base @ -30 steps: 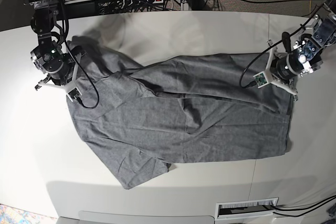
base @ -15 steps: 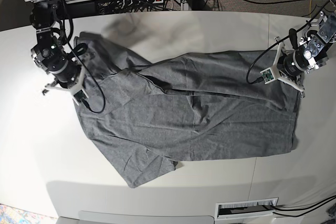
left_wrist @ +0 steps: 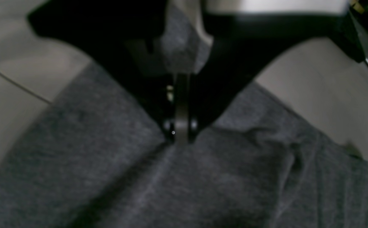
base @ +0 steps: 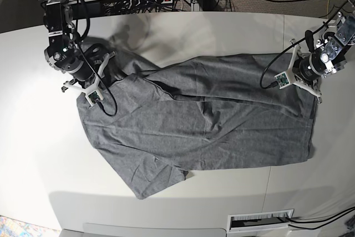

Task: Fold the T-shirt properly
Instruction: 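Pull the shirt edges with both grippers to straighten the shirt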

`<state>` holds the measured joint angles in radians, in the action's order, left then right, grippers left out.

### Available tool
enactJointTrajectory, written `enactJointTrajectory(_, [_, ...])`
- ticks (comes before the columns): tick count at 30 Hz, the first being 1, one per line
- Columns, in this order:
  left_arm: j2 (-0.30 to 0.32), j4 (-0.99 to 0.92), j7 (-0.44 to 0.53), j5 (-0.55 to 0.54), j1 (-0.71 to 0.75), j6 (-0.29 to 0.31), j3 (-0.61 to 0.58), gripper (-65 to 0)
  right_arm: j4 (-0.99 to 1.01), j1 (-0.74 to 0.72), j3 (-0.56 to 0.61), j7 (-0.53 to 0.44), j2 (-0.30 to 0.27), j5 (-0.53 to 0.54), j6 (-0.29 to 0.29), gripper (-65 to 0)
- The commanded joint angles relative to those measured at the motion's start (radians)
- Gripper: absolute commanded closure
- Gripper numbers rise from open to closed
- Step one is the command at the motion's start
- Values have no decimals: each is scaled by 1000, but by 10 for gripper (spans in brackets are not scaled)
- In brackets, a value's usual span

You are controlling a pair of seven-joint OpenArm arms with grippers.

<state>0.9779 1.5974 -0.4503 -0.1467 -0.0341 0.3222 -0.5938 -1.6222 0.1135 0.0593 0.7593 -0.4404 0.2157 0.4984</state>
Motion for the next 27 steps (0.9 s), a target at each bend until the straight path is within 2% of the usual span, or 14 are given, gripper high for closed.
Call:
enactJointTrajectory(1, [3,-26,-140,-13,38,80,-24,0,6,3,-1,67,-11,-15,2,0])
enactJointTrajectory(4, [4,-26,-172,-13,43,80,-24,0,11,5,-1,140,-17,-34,2,0])
enactJointTrajectory(10, [20,-26,-185,-6,95,98,-24,0,10,32,-2,173,-92,-48,-2,0])
enactJointTrajectory(16, [32,-26,-186,87,170,98,-24,0,10,80,-2,174,-157,-47,-2,0])
enactJointTrajectory(23, [36,-4,-216,91,231,98,-24,0,10,108,-2,177,-172,-40,-3,0])
enactJointTrajectory(27, [37,51,-226,91,259,99,-24,0,-4,108,-2,180,-172,9,-2,0])
